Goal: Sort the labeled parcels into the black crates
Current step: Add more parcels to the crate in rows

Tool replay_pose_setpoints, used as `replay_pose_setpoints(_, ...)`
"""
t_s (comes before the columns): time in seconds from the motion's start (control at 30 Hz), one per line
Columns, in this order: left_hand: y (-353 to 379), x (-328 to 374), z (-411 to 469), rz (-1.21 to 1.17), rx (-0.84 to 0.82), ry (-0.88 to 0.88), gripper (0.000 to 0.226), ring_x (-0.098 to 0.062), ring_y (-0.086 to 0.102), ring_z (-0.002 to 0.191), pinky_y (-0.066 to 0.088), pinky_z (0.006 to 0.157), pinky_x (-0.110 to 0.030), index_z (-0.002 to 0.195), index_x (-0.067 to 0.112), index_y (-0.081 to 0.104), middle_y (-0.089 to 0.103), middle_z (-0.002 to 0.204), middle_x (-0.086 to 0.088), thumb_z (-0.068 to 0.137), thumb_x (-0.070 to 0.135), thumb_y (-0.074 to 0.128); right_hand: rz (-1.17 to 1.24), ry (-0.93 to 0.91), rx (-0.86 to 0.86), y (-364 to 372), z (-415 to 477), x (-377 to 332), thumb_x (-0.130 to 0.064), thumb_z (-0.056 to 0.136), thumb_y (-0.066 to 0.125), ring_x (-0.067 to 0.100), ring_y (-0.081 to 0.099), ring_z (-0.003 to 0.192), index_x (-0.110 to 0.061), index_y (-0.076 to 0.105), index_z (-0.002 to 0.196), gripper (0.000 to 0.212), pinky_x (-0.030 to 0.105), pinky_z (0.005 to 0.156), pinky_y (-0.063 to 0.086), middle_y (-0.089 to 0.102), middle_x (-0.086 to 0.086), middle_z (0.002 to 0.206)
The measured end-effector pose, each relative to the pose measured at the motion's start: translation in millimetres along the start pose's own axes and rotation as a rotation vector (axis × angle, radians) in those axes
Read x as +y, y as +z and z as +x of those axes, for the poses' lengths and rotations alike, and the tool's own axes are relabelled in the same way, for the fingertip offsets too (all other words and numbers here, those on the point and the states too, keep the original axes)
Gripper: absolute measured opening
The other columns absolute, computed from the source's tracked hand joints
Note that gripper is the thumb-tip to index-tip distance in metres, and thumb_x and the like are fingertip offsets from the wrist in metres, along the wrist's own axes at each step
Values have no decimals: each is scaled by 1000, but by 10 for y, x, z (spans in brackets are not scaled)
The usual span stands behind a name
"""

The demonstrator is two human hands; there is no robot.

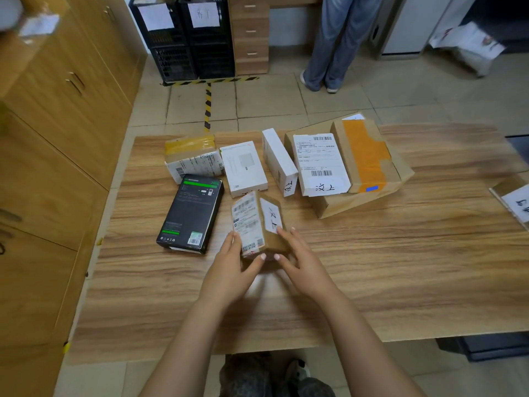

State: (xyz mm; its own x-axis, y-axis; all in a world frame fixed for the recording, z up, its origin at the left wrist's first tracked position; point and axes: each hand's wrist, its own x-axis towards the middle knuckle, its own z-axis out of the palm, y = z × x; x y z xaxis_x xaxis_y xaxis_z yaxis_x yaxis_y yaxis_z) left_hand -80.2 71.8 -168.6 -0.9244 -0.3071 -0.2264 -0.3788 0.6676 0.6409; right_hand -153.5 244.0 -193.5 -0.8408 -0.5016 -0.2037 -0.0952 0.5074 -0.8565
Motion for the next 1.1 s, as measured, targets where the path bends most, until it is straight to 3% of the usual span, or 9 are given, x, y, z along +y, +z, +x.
replay_pose_setpoints(0.2, -72, -148, 16, -139, -15, -18, 89, -4, 18, 145, 22, 117, -26, 155, 22, 14, 21, 160, 6, 87, 54, 61, 51, -17, -53, 167, 75, -65, -19, 95, 61, 4, 29, 139, -42, 33, 148, 64, 30, 112, 37, 26, 6, 158)
replay_pose_setpoints(0.27, -66, -169, 21, -209, -5, -18, 90, 6, 27, 137, 28, 107, -16, 154, 28, 14, 30, 153, 17, 84, 52, 65, 52, -50, -54, 203, 93, -92, -18, 94, 61, 9, 38, 136, -40, 34, 148, 64, 31, 110, 40, 35, 1, 151)
replay_pose_setpoints(0.33, -54, -170, 19, -260, 2, -12, 90, 16, 31, 129, 26, 97, -1, 154, 29, 15, 35, 145, 24, 84, 45, 69, 48, -67, -55, 216, 102, -133, -13, 93, 62, 4, 42, 128, -35, 34, 147, 65, 22, 108, 38, 40, -7, 144)
replay_pose_setpoints(0.4, -27, -171, 27, -302, 2, -7, 91, 24, 29, 125, 24, 96, 2, 155, 27, 13, 32, 142, 29, 85, 41, 70, 37, -70, -46, 217, 105, -184, -10, 93, 63, 2, 40, 128, -33, 33, 147, 66, 15, 106, 35, 39, -12, 142)
replay_pose_setpoints(0.53, -30, -148, 53, -402, 7, -11, 93, 2, 38, 135, 35, 113, -32, 155, 33, 5, 31, 149, 27, 85, 51, 63, 31, -109, -1, 209, 107, -235, -11, 93, 61, 0, 40, 132, -38, 33, 146, 66, 26, 110, 37, 39, -15, 146)
replay_pose_setpoints(0.67, -192, 80, 72, -419, 58, 41, 79, 3, 40, 134, 33, 112, -25, 154, 35, 3, 38, 152, 13, 94, 38, 54, 85, -176, 58, 65, 111, -441, -11, 95, 58, 1, 40, 134, -46, 34, 144, 65, 31, 109, 40, 39, -14, 150)
replay_pose_setpoints(0.8, -446, 422, 116, -422, 160, 167, 79, -5, 27, 143, 31, 116, -43, 155, 33, 3, 26, 158, 9, 93, 44, 50, 37, -289, 169, -200, 133, -804, -15, 95, 59, 2, 33, 138, -44, 34, 145, 63, 33, 112, 37, 37, -8, 150)
replay_pose_setpoints(1.0, -934, 1081, -6, -432, 304, 403, 76, -8, 35, 140, 36, 112, -46, 154, 39, 4, 32, 155, 13, 95, 36, 52, 43, -447, 316, -726, 8, -1458, -16, 91, 63, 4, 37, 133, -53, 32, 141, 70, 22, 104, 41, 33, -5, 142)
replay_pose_setpoints(1.1, -1154, 1363, -123, -449, 374, 489, 78, -6, 42, 135, 42, 108, -41, 154, 38, 7, 34, 153, 17, 94, 29, 55, 26, -555, 408, -964, -107, -1731, -11, 89, 66, -3, 35, 130, -46, 36, 141, 70, 4, 97, 32, 33, -3, 142)
